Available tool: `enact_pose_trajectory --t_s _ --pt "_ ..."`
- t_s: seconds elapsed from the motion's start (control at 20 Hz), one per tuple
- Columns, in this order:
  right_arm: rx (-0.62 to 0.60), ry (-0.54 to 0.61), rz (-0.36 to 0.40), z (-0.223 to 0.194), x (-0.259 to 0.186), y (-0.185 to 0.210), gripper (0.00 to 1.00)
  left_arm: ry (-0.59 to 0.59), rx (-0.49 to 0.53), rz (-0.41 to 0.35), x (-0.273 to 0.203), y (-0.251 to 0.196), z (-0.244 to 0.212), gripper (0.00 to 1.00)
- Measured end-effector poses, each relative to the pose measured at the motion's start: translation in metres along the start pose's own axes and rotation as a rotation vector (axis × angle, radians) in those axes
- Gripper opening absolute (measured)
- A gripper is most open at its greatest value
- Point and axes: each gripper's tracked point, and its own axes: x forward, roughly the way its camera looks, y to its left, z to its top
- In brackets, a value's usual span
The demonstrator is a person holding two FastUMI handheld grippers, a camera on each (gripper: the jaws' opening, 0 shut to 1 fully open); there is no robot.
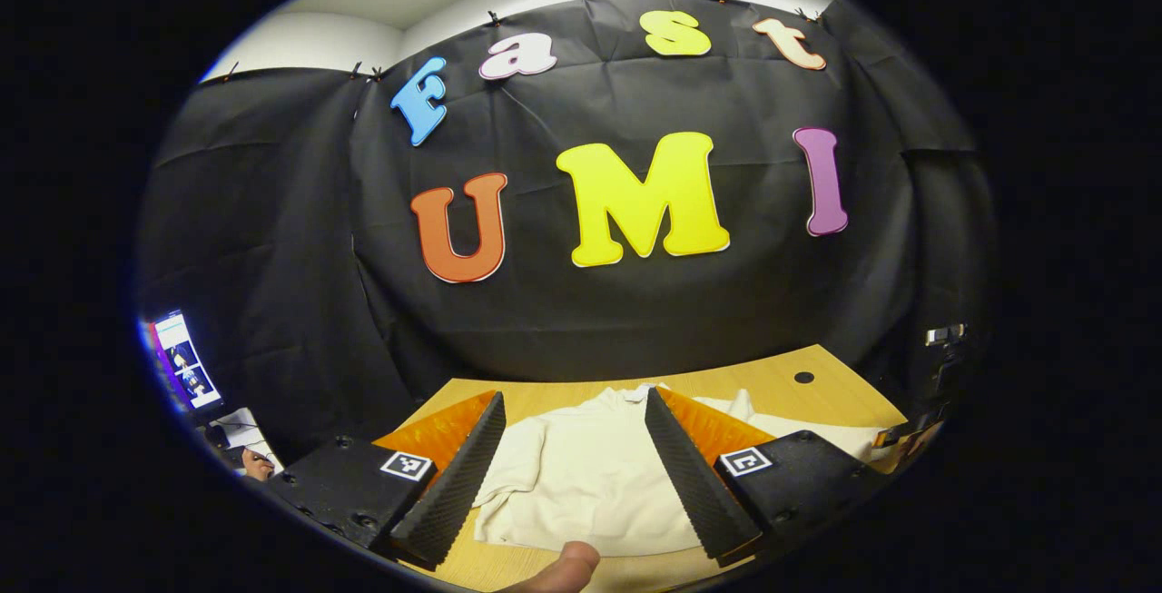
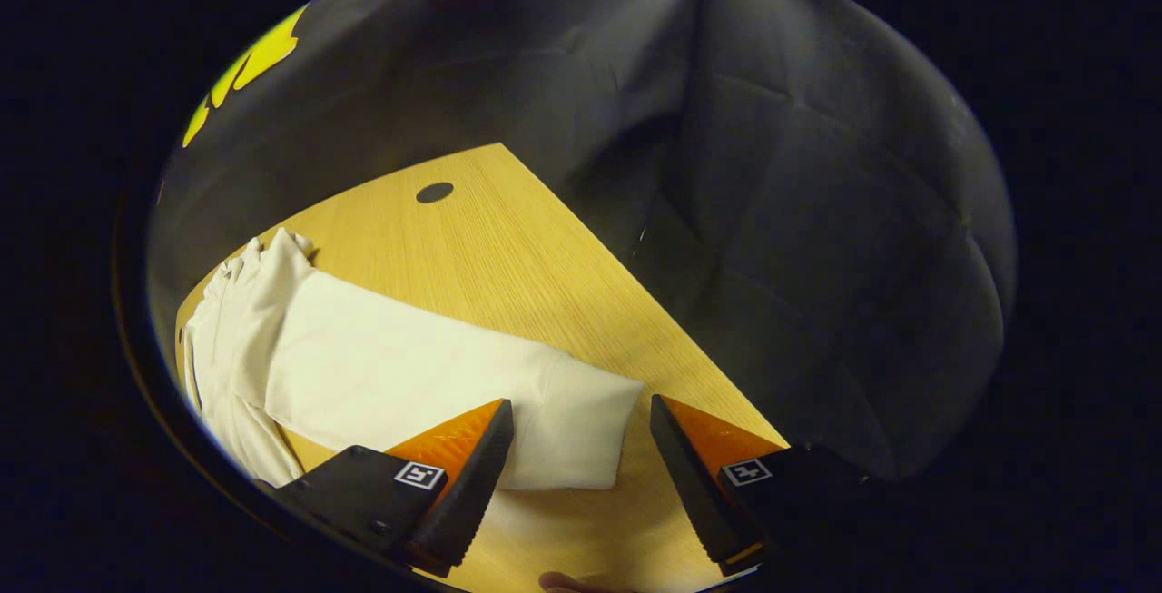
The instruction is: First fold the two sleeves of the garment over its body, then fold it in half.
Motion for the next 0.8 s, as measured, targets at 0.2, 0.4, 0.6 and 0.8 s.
enact_pose_trajectory --t_s 0.2,0.4,0.6,0.8 --pt "0.069 0.071 -0.036 -0.007 0.012 -0.007 0.94 0.000 -0.004 0.034 0.004 0.018 -0.001 0.99" --pt "0.126 0.125 -0.037 -0.007 0.009 -0.011 0.88 0.014 0.003 0.044 0.009 0.034 -0.005 0.99" --pt "0.146 0.153 -0.047 -0.004 0.014 -0.007 0.72 0.028 0.004 0.032 0.014 0.041 -0.006 0.99" --pt "0.156 0.143 -0.023 0.001 0.014 -0.005 0.42 0.003 0.021 0.023 0.018 0.049 0.000 0.99"
